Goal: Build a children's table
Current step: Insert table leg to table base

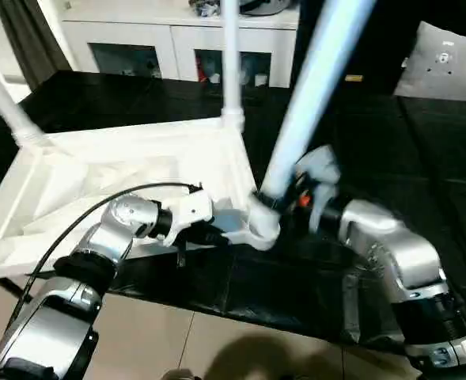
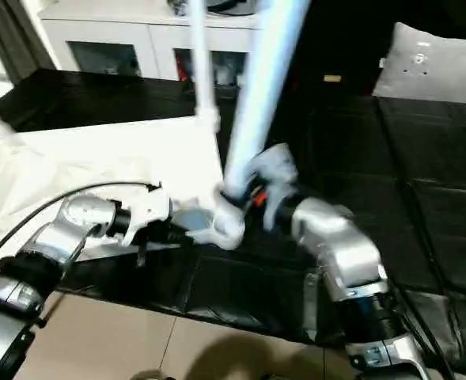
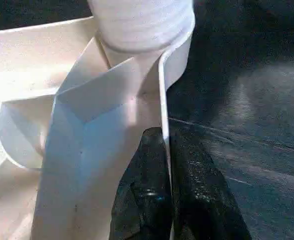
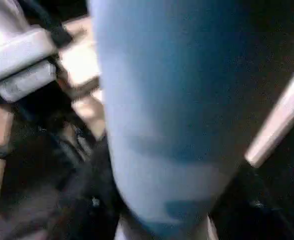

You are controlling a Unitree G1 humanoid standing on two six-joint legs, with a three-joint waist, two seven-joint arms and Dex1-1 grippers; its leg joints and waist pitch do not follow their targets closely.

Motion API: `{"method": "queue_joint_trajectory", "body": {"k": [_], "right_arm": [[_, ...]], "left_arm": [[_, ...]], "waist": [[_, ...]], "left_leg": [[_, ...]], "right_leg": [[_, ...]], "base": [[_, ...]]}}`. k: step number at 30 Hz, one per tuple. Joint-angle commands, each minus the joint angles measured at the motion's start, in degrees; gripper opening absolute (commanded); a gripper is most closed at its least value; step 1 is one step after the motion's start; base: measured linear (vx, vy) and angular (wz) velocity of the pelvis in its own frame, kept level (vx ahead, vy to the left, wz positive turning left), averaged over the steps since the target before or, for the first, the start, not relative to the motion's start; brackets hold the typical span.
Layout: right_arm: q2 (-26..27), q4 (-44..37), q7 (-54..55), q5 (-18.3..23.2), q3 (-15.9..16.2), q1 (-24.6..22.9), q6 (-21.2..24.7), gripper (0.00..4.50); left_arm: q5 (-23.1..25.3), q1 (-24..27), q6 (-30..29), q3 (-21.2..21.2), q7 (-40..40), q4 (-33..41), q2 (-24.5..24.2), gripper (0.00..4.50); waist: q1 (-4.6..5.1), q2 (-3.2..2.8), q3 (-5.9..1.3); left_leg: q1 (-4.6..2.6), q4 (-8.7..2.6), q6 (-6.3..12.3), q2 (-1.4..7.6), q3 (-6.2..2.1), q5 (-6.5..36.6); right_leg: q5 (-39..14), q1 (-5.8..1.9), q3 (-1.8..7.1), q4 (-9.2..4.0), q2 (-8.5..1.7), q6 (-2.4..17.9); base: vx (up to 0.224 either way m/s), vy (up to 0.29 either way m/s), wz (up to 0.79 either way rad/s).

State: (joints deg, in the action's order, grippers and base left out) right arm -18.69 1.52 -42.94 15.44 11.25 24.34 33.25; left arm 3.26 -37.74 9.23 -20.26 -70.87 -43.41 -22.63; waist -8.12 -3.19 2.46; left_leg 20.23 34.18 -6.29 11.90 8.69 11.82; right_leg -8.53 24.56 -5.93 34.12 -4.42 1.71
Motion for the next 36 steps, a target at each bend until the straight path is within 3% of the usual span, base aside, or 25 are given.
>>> {"method": "queue_joint_trajectory", "body": {"k": [1,9,14,20,26,28,30,32,33,36], "right_arm": [[-0.64,-0.25,-0.92,0.28,1.22,0.29,2.67,1.88],[-1.49,1.89,-0.96,-1.16,2.69,2.23,4.97,1.88],[-1.81,2.66,-1.6,-1.6,3.33,2.71,6.12,1.88],[0.12,5.88,-1.7,-0.86,2.79,2.72,5.49,1.88],[0.81,6.49,-2.35,1.88,-0.43,-0.34,2.55,1.88],[1.67,7.33,-3.3,3.82,-3.31,-3.21,-0.42,1.88],[2.47,8.22,-3.58,4.75,-5.2,-5.09,-2.76,1.88],[2.59,8.58,-3.98,4.79,-5.58,-6.54,-4.49,1.88],[2.71,8.76,-3.9,4.51,-5.72,-7.8,-6.12,1.88],[2.91,8.76,-3.26,3.77,-5.75,-9.87,-9.47,1.88]], "left_arm": [[2.75,1.45,1.02,-2.62,-1.45,1.91,-0.97,0.0],[2.4,3.81,-0.48,-2.87,-2.45,7.45,-2.24,0.0],[2.66,4.81,-0.68,-3.33,-2.98,9.87,-2.96,0.0],[3.39,5.83,-0.86,-4.09,-2.84,12.51,-3.2,0.0],[3.92,5.48,-1.28,-3.29,-0.01,12.06,-3.01,0.0],[3.5,5.51,-1.84,-2.73,0.55,11.88,-2.89,0.0],[3.42,5.49,-1.99,-2.47,0.96,11.66,-2.83,0.0],[3.36,5.41,-2.07,-2.25,1.4,11.33,-2.64,0.0],[3.2,5.36,-2.22,-2.02,1.69,11.15,-2.47,0.0],[3.09,5.36,-2.45,-1.75,2.19,11.06,-2.29,0.0]], "waist": [[0.11,0.61,-4.1],[0.26,0.55,-3.93],[0.36,0.49,-4.1],[0.82,0.32,-4.03],[1.14,0.37,-3.91],[1.0,0.02,-4.0],[0.92,0.1,-4.1],[0.96,0.29,-4.06],[1.04,-0.21,-4.02],[0.87,0.08,-4.04]], "left_leg": [[0.41,-3.67,1.91,0.64,0.54,5.94],[0.22,-3.84,1.26,0.48,0.52,7.02],[0.35,-3.8,1.18,0.63,0.43,6.08],[0.27,-3.88,0.88,0.57,0.43,7.42],[0.09,-3.96,1.1,0.52,0.45,8.48],[-0.02,-3.9,1.27,0.66,0.43,8.74],[0.06,-3.98,1.42,0.7,0.37,8.95],[0.15,-4.02,1.53,0.65,0.34,8.97],[0.08,-4.02,1.55,0.61,0.35,9.14],[0.05,-3.95,1.88,0.5,0.47,9.34]], "right_leg": [[-16.42,-4.55,2.93,-3.8,-3.56,6.22],[-21.36,-4.35,2.82,-4.44,-3.52,3.99],[-17.96,-4.44,2.87,-3.95,-3.49,4.99],[-18.08,-4.46,2.78,-4.06,-3.49,5.67],[-20.79,-4.46,2.7,-4.54,-3.51,4.85],[-20.32,-4.32,2.78,-4.59,-3.65,5.14],[-18.91,-4.42,2.67,-4.46,-3.6,5.82],[-18.15,-4.55,2.59,-4.34,-3.5,6.2],[-18.28,-4.51,2.58,-4.43,-3.48,6.34],[-19.98,-4.51,2.55,-4.7,-3.54,5.79]], "base": [[0.0,0.0,0.0],[0.0,0.0,0.0],[0.0,0.0,0.0],[0.0,0.0,0.0],[0.0,0.0,0.0],[0.0,0.0,0.0],[0.0,0.0,0.0],[0.0,0.0,0.0],[0.0,0.0,0.0],[0.0,0.0,0.0]]}}
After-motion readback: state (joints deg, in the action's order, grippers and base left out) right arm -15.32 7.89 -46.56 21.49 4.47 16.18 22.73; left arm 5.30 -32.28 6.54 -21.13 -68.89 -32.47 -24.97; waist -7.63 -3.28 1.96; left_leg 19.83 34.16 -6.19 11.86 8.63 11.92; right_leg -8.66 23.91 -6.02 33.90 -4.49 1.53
